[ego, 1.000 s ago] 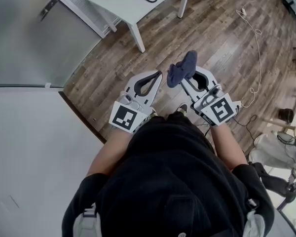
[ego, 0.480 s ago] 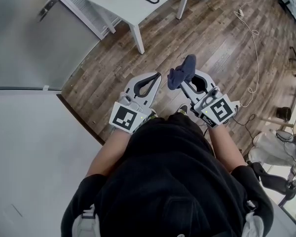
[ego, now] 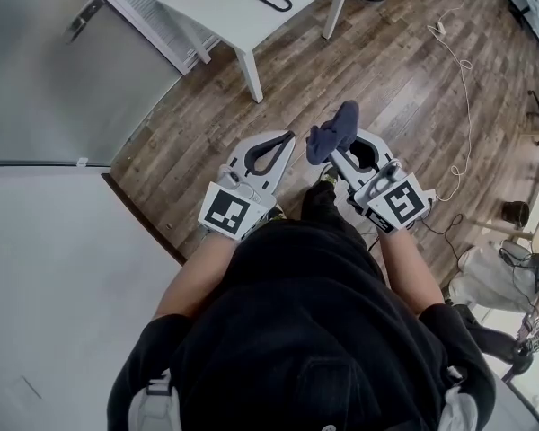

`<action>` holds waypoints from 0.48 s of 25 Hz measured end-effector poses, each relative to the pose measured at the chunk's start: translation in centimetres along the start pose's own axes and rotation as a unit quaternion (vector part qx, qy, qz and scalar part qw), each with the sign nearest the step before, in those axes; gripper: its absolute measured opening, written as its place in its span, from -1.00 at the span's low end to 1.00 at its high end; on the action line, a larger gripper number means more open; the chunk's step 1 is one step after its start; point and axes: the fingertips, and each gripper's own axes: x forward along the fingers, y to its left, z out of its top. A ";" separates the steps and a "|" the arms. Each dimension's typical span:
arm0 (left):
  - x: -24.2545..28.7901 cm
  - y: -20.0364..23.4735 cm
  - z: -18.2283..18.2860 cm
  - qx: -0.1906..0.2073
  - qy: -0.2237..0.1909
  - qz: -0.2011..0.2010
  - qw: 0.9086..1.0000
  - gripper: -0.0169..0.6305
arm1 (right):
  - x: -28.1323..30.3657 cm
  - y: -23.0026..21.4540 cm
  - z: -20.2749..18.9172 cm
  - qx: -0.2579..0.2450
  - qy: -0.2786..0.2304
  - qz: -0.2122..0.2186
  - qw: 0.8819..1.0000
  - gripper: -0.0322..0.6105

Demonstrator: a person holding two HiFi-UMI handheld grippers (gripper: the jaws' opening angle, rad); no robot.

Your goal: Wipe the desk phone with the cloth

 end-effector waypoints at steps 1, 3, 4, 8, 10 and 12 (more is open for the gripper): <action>0.6 0.1 0.0 0.001 0.001 0.000 1.000 -0.91 | 0.0 -0.6 0.1 0.002 -0.005 0.001 1.000 -0.60; 1.9 0.5 0.2 0.005 0.002 0.002 1.000 -0.91 | 0.0 -1.8 0.5 0.007 -0.017 0.006 1.000 -0.60; 2.6 0.7 0.3 0.006 0.002 0.003 1.000 -0.91 | 0.0 -2.6 0.6 0.006 -0.018 0.006 1.000 -0.60; 6.3 1.3 0.2 0.012 0.011 0.004 1.000 -0.91 | 0.3 -6.1 1.4 0.009 -0.029 0.021 0.999 -0.60; 8.4 1.7 0.5 0.015 0.010 0.004 1.000 -0.91 | 0.5 -8.0 1.5 0.011 -0.028 0.023 0.999 -0.60; 10.3 2.1 0.9 0.016 0.008 0.006 1.000 -0.91 | 0.6 -10.0 1.6 0.006 -0.021 0.024 0.999 -0.60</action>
